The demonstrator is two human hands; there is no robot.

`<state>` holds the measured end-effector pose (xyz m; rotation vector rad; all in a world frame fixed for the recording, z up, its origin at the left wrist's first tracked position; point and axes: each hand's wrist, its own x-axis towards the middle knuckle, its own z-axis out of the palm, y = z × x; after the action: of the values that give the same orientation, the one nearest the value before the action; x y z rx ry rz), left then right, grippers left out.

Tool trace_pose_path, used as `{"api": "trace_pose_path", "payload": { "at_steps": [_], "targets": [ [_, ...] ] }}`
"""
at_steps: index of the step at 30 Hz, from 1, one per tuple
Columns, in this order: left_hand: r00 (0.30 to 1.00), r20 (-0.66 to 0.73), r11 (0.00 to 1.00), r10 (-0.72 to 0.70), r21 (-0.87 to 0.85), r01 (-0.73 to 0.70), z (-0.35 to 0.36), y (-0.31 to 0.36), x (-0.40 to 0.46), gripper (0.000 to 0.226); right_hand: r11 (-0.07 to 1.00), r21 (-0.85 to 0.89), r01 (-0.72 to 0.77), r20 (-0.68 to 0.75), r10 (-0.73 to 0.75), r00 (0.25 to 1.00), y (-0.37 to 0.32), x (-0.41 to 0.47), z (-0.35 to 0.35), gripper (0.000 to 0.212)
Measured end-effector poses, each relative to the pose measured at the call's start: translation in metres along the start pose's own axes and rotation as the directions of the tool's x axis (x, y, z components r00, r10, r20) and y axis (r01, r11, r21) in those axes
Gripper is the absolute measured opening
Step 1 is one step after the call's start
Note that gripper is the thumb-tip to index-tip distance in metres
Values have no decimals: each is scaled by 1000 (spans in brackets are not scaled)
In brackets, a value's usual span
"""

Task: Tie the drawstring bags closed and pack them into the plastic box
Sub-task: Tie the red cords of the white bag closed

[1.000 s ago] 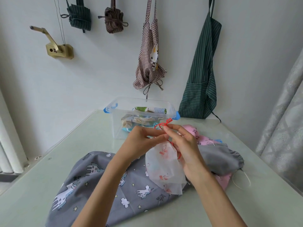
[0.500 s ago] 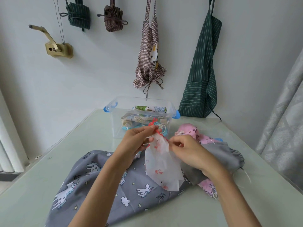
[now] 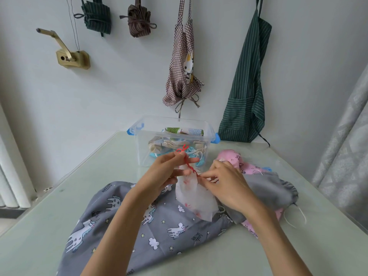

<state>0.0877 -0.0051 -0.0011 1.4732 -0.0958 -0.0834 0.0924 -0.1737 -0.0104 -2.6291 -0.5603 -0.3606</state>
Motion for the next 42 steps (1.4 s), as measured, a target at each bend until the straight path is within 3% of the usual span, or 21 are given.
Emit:
{"api": "trace_pose_path", "payload": {
  "at_steps": [3, 8, 11, 13, 16, 19, 22, 24, 28, 32, 35, 42],
  "targets": [
    [997, 75, 1000, -31, 0, 31, 1, 5, -1, 20, 998, -60, -11, 79, 16, 997, -7, -1, -3, 22],
    [997, 75, 940, -31, 340, 3, -2, 5, -4, 19, 997, 66, -42, 230, 26, 973, -4, -9, -28, 22],
    [994, 108, 895, -9, 445, -41, -1, 7, -6, 30, 975, 210, -77, 226, 28, 974, 4, -14, -50, 29],
    [977, 212, 867, -4, 488, -102, 3, 9, -9, 35, 953, 282, -111, 220, 48, 974, 7, -16, -58, 36],
    [933, 357, 806, -50, 566, -173, 14, 11, -12, 21, 861, 467, -201, 239, 95, 966, 5, -17, -60, 48],
    [878, 462, 762, -125, 612, -213, 23, 12, -14, 25, 779, 558, -284, 254, 165, 953, 1, -14, -55, 54],
    [850, 514, 681, -113, 663, -311, 29, 7, -15, 25, 747, 611, -261, 224, 154, 962, -5, -10, -46, 53],
    [830, 540, 707, -139, 641, -298, 31, 3, -14, 25, 729, 657, -193, 182, 95, 979, -8, -7, -43, 47],
    [836, 528, 765, -148, 597, -242, 23, 2, -13, 34, 801, 589, -107, 112, 50, 992, 6, -8, -48, 24],
    [857, 500, 853, -126, 495, -163, 12, 4, -11, 30, 912, 403, 74, 140, -141, 980, 27, -19, -60, 39],
    [880, 456, 867, -136, 484, -117, 10, 5, -9, 37, 945, 313, 91, 135, -139, 981, 25, -18, -55, 38],
    [864, 481, 899, -150, 430, -83, 9, 7, -11, 29, 970, 160, 185, -32, -182, 983, 12, -10, -38, 21]
  ]
}}
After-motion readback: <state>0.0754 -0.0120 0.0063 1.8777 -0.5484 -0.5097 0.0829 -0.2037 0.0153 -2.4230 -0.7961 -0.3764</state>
